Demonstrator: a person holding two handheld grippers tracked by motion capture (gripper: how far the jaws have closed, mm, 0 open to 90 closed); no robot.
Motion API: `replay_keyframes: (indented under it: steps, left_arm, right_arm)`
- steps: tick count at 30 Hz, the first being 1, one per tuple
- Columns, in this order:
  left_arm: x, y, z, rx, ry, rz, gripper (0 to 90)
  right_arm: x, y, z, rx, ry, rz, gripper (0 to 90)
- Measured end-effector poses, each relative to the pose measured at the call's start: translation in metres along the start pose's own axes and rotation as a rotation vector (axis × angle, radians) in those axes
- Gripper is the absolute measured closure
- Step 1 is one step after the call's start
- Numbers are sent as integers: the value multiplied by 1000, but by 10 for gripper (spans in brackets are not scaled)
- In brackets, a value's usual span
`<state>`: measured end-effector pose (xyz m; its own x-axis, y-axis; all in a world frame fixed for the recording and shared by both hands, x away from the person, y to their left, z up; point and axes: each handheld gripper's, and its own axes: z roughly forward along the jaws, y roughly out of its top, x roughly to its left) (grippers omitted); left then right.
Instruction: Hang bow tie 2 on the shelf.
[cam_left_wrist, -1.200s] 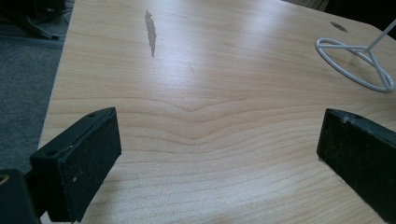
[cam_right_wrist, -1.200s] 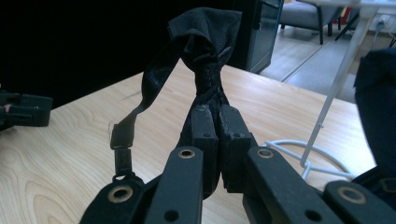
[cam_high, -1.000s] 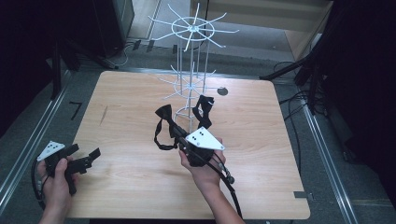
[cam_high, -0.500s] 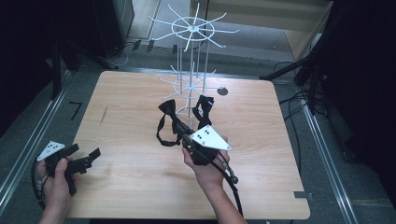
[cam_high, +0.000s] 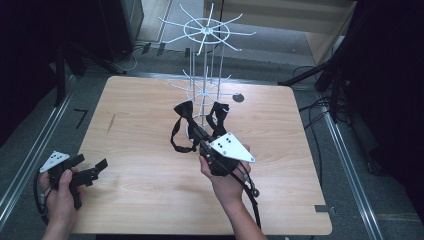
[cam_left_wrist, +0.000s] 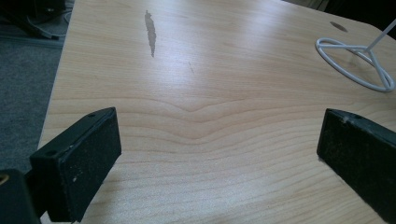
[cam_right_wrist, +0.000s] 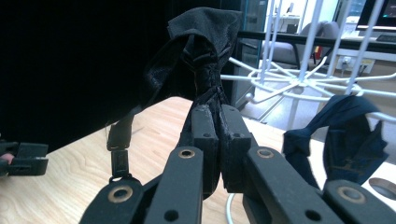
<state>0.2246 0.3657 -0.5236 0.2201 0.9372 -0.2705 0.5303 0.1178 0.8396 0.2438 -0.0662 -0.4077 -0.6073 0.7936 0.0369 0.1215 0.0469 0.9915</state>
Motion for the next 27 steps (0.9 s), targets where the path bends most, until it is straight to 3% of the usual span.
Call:
replay_keyframes:
  steps: [27]
  left_arm:
    - [0, 0, 0, 0, -1, -1, 2]
  right_arm:
    - [-13, 11, -4, -45, -67, 14, 876]
